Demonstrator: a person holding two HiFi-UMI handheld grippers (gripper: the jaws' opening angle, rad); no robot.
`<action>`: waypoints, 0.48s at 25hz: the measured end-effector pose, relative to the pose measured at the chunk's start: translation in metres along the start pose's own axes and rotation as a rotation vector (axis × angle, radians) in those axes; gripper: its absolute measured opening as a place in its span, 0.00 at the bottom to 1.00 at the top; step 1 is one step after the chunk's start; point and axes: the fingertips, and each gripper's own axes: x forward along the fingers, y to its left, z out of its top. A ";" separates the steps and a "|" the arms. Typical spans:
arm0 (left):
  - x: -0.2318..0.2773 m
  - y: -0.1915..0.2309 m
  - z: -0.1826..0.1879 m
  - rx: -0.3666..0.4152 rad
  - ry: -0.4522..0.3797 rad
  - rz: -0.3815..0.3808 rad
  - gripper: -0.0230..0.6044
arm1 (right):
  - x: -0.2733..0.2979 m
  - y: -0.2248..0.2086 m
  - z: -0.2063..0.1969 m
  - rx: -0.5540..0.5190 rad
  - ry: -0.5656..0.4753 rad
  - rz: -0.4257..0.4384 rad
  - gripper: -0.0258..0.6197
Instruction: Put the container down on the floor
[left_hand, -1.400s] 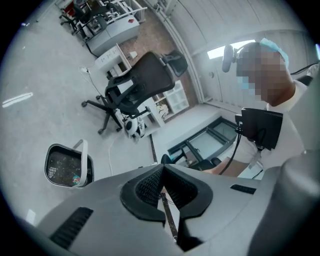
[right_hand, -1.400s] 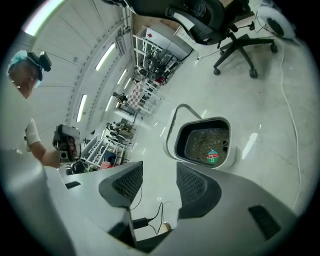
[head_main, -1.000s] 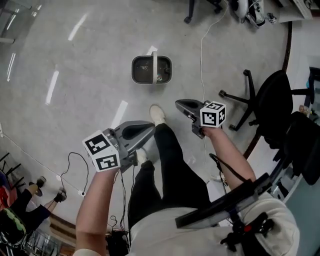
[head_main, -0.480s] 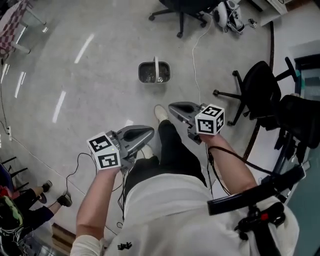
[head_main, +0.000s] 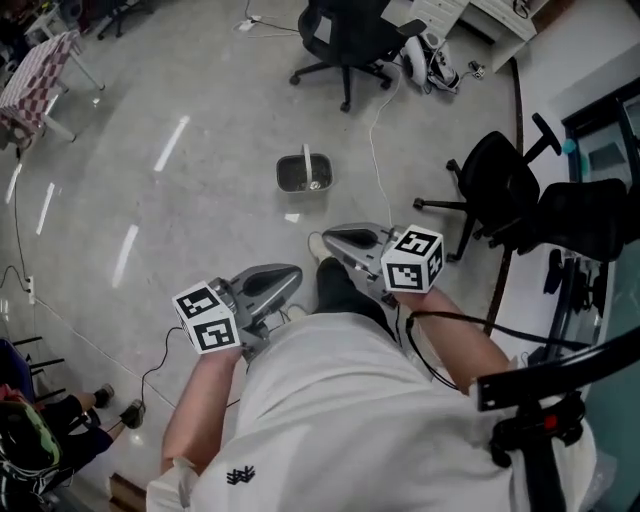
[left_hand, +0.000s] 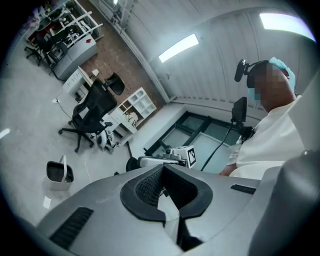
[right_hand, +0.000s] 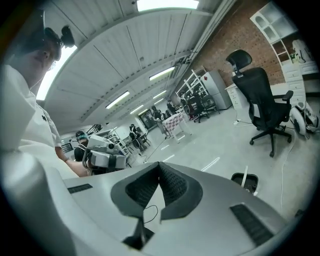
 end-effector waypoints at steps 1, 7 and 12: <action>-0.001 -0.006 0.003 0.010 -0.002 0.002 0.05 | -0.003 0.008 0.003 -0.010 -0.004 0.000 0.07; -0.014 -0.019 0.015 0.088 0.002 0.013 0.05 | -0.008 0.036 0.014 -0.051 -0.019 0.005 0.07; -0.028 -0.030 0.011 0.062 -0.036 0.015 0.05 | -0.014 0.055 0.008 -0.049 -0.006 0.021 0.07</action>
